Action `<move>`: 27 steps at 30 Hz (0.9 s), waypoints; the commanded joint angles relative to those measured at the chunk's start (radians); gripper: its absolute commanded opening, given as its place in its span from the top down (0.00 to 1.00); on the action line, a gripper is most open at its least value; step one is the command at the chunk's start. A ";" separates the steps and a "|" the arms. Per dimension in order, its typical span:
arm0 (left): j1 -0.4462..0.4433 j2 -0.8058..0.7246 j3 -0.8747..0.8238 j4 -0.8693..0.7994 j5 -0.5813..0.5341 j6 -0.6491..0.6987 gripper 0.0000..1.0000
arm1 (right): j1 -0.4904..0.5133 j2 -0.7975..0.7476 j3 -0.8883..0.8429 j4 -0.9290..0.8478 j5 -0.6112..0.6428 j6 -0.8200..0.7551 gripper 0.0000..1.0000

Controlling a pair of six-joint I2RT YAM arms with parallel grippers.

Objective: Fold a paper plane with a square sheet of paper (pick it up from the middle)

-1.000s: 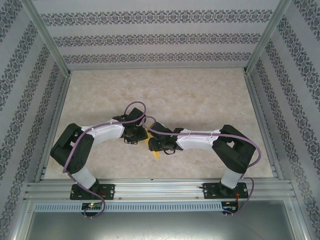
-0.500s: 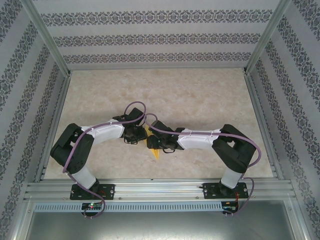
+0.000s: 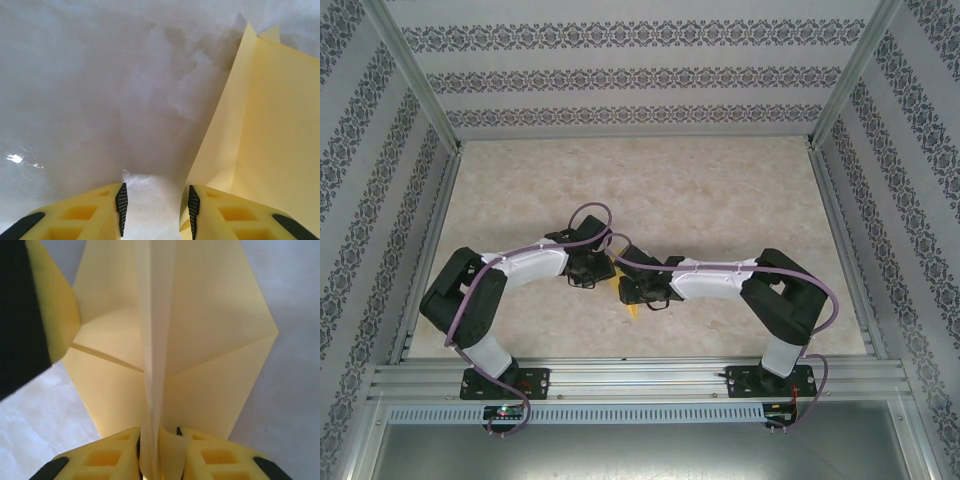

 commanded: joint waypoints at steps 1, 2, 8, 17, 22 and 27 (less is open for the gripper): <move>0.010 -0.042 -0.011 -0.017 -0.013 0.004 0.60 | 0.005 0.029 0.035 -0.035 0.023 -0.018 0.74; 0.010 -0.046 -0.013 -0.017 -0.012 0.006 0.60 | 0.006 0.031 0.037 -0.034 0.026 -0.019 0.75; 0.010 -0.089 -0.029 -0.006 -0.021 0.009 0.59 | 0.003 0.040 0.056 -0.060 0.046 -0.026 0.83; 0.010 -0.357 -0.116 -0.048 -0.195 -0.025 0.56 | -0.042 -0.019 0.152 -0.229 0.135 -0.086 0.91; 0.017 -0.536 -0.194 -0.100 -0.330 -0.059 0.52 | -0.144 0.027 0.254 -0.334 0.153 -0.134 0.91; 0.026 -0.677 -0.253 -0.110 -0.373 -0.045 0.50 | -0.225 0.122 0.382 -0.417 0.141 -0.186 0.89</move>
